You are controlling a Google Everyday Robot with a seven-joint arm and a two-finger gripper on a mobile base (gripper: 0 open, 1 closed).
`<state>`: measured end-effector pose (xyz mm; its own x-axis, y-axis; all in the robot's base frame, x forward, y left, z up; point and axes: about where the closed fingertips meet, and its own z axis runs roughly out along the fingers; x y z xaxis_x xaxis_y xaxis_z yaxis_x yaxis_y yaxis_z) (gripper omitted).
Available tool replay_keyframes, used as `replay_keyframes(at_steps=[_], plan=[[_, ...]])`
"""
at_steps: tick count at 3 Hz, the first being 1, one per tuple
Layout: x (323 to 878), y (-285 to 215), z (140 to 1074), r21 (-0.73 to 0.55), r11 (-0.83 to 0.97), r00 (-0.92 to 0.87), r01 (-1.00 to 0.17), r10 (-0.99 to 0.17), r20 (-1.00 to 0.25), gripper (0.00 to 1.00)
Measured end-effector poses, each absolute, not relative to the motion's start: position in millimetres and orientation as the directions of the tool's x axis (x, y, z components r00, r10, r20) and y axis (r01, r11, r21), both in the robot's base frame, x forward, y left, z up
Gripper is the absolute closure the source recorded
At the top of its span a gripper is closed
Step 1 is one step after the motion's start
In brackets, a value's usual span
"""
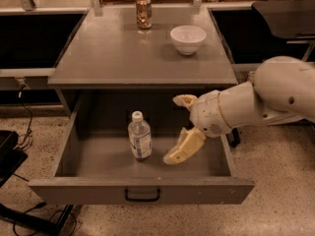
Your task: Pick blue plastic bottle from top drawer and place on counter
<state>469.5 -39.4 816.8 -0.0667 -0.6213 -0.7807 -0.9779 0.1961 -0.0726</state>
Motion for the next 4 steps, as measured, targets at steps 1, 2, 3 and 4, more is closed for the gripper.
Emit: replay_keyframes(at_steps=[1,2,3,4], plan=[[477,-24,821,-0.081,0.205,-0.056,-0.975,-0.585,-0.809,0.0],[476,-25,820,-0.08,0.203,-0.056,-0.976,-0.589,-0.806,0.0],[486,-18,798,-0.061,0.183,-0.051,-0.981,-0.552,-0.832,0.0],[512,-9,760,-0.034,0.152,-0.046,-0.988,-0.494,-0.868,0.0]])
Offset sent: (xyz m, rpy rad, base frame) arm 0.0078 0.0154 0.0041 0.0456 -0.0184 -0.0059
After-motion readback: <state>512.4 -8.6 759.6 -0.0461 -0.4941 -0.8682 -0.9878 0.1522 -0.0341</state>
